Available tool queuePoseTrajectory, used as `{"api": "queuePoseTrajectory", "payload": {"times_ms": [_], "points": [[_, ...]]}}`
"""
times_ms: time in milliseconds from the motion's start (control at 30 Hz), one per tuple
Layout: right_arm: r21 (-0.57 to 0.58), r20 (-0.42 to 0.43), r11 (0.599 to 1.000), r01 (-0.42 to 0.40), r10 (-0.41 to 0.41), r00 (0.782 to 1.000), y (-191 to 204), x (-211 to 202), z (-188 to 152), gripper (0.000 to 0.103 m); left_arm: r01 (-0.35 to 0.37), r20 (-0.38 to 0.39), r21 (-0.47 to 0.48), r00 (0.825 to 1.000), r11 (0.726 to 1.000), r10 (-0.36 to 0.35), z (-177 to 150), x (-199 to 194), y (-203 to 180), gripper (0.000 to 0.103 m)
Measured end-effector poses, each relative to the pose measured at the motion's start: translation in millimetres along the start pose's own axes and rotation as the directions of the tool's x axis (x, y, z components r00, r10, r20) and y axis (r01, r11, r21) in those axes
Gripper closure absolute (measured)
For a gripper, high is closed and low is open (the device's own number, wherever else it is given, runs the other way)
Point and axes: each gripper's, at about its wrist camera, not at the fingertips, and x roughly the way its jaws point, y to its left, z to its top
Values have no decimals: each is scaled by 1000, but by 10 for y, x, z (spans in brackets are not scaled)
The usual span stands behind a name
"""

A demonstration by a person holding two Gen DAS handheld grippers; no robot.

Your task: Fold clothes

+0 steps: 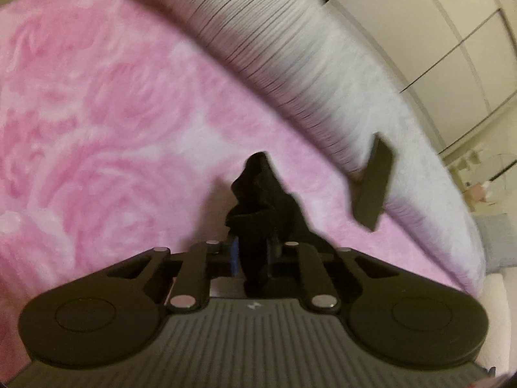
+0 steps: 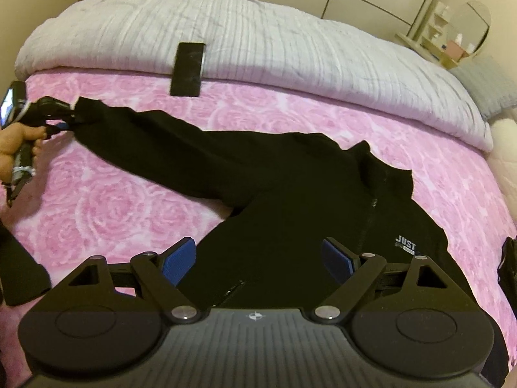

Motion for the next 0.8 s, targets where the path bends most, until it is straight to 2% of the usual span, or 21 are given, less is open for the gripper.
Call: {"api": "queuePoseTrajectory", "payload": {"times_ms": [67, 133, 200, 300, 367, 433, 500, 567, 633, 667, 767, 800], "points": [[9, -7, 1000, 1, -1, 1000, -39, 30, -7, 16, 28, 38, 102, 999, 994, -32, -2, -219, -363, 93], [22, -9, 1000, 1, -1, 1000, -77, 54, -19, 16, 71, 59, 226, 995, 972, -86, -58, -455, -833, 93], [49, -10, 999, 9, -8, 1000, -143, 88, -42, 15, 128, 60, 341, 986, 931, -157, -174, -695, -1341, 93], [114, -25, 993, 23, -21, 999, -273, 147, -102, 15, 244, 7, 471, 960, 847, -280, -489, -979, -2076, 93], [168, -39, 985, 36, -30, 999, -384, 185, -152, 15, 323, -55, 538, 935, 779, -350, -797, -1054, -2518, 93], [224, -51, 973, 55, -45, 998, -545, 194, -225, 15, 386, -119, 610, 908, 692, -402, -1156, -1062, -2936, 93], [272, -56, 958, 90, -77, 995, -751, 168, -318, 15, 448, -183, 640, 878, 624, -442, -1513, -1017, -3305, 93], [305, -64, 944, 129, -115, 991, -967, 122, -447, 15, 501, -228, 658, 844, 563, -485, -1877, -970, -3652, 93], [357, -79, 921, 157, -138, 987, -1224, 88, -610, 15, 554, -290, 682, 804, 477, -520, -2286, -916, -3990, 93], [395, -90, 904, 165, -141, 986, -1379, 79, -712, 15, 581, -337, 681, 789, 446, -513, -2485, -850, -4102, 93], [504, -124, 842, 189, -146, 981, -1842, 54, -1018, 15, 659, -495, 647, 745, 383, -447, -3065, -587, -4336, 93], [539, -136, 819, 197, -147, 980, -1997, 46, -1120, 15, 678, -545, 632, 733, 376, -407, -3257, -492, -4359, 89]]}}
